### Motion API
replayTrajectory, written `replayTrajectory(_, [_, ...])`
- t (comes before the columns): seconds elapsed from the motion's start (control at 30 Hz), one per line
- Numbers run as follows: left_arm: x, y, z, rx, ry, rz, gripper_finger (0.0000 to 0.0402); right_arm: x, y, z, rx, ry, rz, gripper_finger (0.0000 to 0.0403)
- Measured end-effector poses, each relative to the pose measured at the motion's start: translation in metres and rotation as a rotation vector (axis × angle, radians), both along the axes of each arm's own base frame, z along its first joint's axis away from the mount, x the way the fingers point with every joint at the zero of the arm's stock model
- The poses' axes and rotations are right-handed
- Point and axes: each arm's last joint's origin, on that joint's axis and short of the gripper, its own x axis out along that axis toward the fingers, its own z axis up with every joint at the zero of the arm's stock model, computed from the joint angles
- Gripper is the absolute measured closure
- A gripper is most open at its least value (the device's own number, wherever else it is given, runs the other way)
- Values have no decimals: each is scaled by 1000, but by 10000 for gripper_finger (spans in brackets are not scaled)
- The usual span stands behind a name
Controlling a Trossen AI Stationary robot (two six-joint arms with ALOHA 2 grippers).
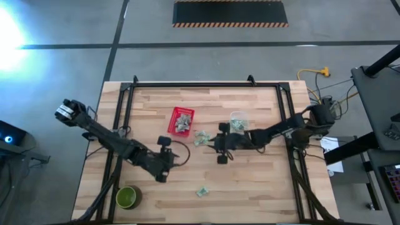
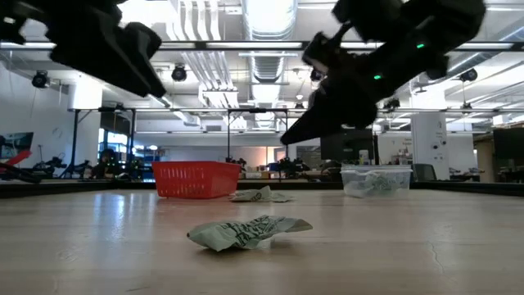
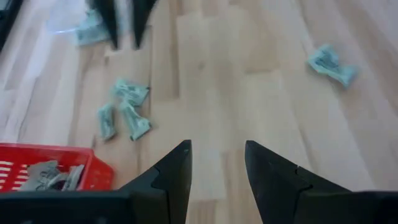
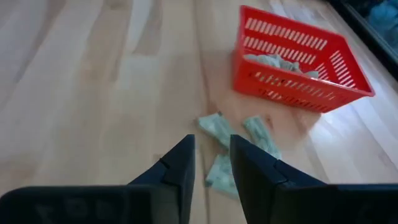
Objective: Pick and place items into bin
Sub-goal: Put the stevia packet into the transparent bin
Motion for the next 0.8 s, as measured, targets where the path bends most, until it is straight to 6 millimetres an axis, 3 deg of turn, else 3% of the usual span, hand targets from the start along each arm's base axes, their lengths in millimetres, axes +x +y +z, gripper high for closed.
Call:
replayTrajectory(0.2, [-9,-13,7,-16,-28,-59,269,15,-24,-6,30,16,-16,260])
replayTrajectory(0.4, [-11,-15,8,-20,-35,-66,269,27,-32,-23,6,69,-26,219])
replayTrajectory(0.57, [-11,-15,7,-18,-31,-66,269,36,-32,-37,-21,114,-4,211])
replayTrajectory(0.8, [-11,-15,7,-22,-36,-66,269,44,-35,-35,-24,163,-18,211])
